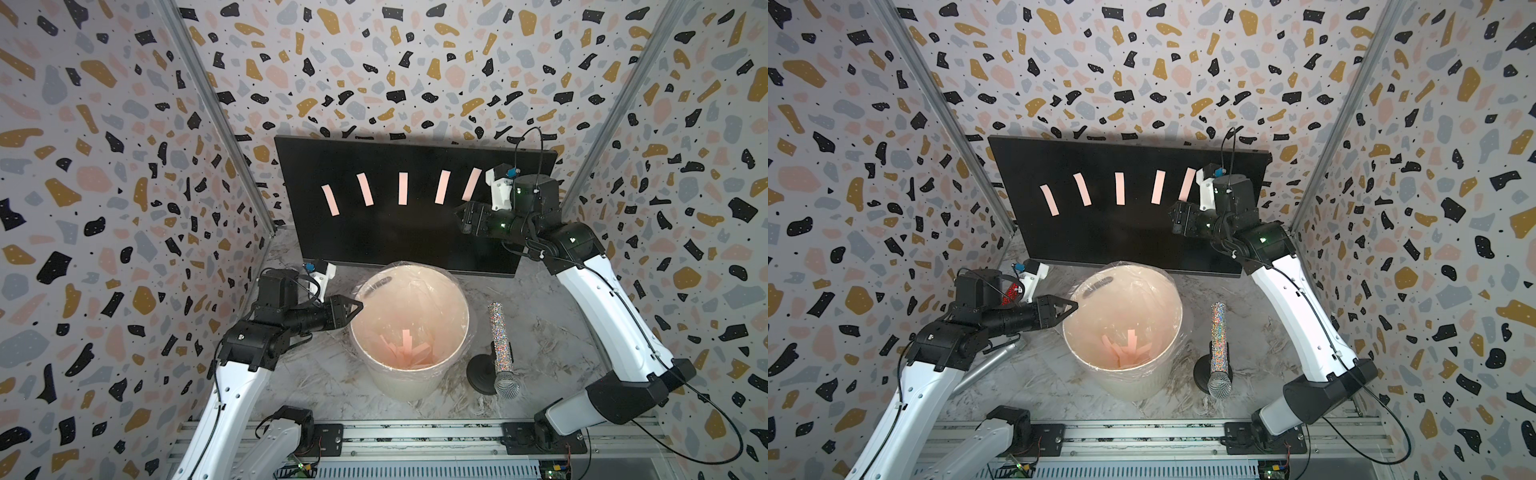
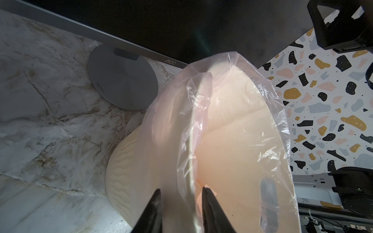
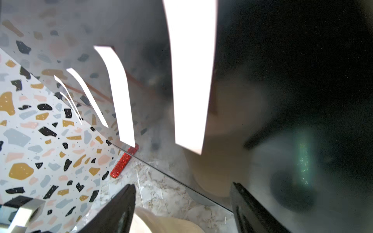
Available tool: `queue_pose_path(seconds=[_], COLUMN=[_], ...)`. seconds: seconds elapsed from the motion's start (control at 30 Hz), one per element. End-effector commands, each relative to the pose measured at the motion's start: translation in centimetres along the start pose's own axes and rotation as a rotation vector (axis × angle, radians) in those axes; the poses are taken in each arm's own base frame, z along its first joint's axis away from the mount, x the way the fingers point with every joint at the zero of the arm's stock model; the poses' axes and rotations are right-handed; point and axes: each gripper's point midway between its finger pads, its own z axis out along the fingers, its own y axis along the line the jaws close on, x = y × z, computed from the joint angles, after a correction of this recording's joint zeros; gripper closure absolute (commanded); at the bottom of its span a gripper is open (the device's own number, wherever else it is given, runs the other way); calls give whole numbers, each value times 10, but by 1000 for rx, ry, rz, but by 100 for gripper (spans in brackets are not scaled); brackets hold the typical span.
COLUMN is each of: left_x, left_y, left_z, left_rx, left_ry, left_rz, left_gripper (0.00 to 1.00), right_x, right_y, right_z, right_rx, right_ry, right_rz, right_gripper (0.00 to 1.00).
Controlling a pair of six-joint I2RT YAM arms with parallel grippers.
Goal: Remove the sticky note from the monitor
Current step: Tear off the sticky note from the monitor.
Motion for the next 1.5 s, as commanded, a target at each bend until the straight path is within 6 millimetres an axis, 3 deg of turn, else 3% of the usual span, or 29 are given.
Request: queue_pose_path(seconds=[0.0, 0.27, 0.63, 1.47], left_x=[1, -1, -2, -3], left_y=[-6, -6, -6, -7], left_z=[-2, 0, 3, 3], left_rx=[15, 19, 18, 20], left_ry=[13, 21, 42, 47], left_rz=[11, -3, -20, -28], left_gripper=[68, 69, 69, 69], right_x=[-24, -36, -51, -55], right_y=[4, -8, 3, 6], right_z=[-15, -10, -6, 5], right_rx=[-69, -160, -280, -324], right_ry=[-98, -159, -195, -193], right_rz=[74, 206, 240, 279], right_gripper=[21, 24, 31, 53])
